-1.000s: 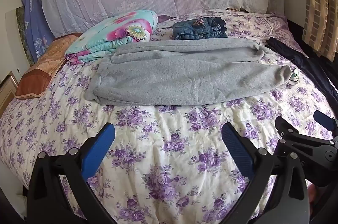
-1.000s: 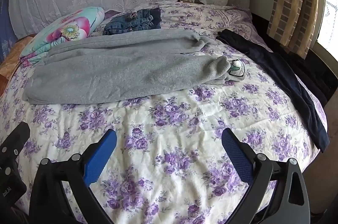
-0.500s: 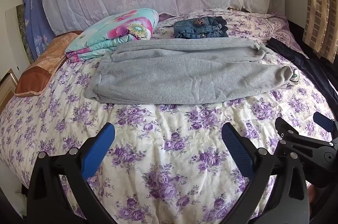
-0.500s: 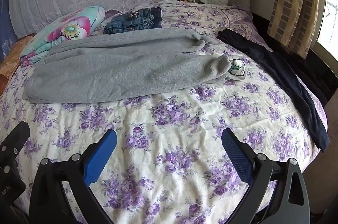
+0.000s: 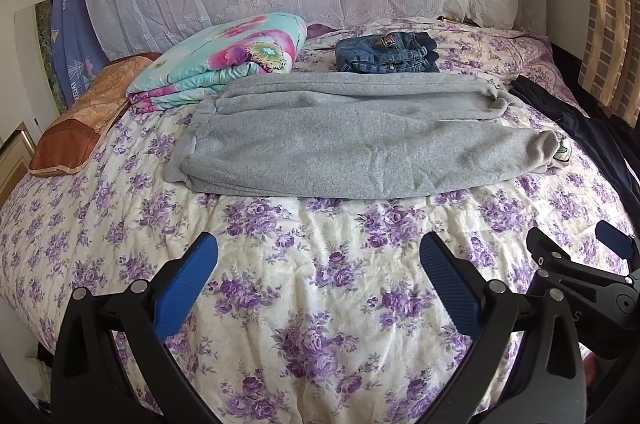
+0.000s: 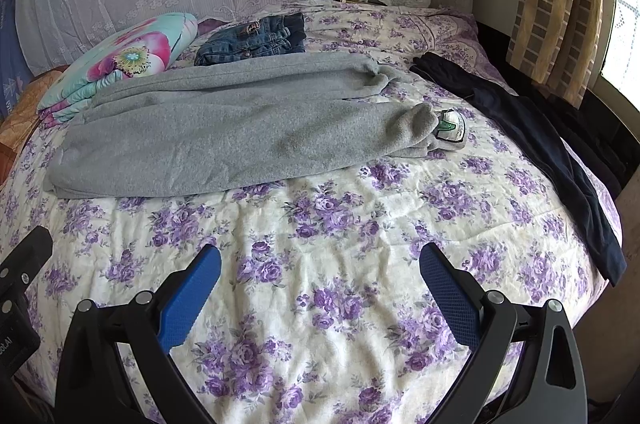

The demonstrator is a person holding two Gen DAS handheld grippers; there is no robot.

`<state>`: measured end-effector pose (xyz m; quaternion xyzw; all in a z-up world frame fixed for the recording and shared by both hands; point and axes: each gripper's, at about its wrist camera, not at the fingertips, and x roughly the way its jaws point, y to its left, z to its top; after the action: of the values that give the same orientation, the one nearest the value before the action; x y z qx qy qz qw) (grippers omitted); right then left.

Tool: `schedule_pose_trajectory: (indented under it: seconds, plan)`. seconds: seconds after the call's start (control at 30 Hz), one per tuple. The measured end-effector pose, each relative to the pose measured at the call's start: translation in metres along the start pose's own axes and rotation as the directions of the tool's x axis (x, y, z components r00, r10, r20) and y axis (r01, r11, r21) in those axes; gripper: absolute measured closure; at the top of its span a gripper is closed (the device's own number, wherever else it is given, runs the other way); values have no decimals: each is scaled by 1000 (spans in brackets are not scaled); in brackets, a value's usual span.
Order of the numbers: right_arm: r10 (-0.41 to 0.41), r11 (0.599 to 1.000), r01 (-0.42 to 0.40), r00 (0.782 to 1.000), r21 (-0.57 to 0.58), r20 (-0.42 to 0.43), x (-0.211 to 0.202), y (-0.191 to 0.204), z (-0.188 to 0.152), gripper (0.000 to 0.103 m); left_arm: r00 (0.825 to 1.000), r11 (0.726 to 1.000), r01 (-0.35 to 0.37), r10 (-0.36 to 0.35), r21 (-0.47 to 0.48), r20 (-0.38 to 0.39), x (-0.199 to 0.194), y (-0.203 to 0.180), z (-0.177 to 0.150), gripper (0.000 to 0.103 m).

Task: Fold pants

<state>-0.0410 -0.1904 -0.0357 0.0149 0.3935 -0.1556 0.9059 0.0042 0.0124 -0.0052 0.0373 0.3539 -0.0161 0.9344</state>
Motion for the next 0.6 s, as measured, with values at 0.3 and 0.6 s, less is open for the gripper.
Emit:
schedule_pose_trajectory:
  seconds: [0.3, 0.6]
  plan:
    - [2, 1000, -2, 1000, 1, 0, 0, 1, -1, 3, 1000, 1000, 1, -1, 8, 0, -1, -1, 0, 5]
    - [2, 1000, -2, 1000, 2, 0, -1, 2, -1, 3, 1000, 1000, 1, -1, 3, -6, 0, -1, 1, 5]
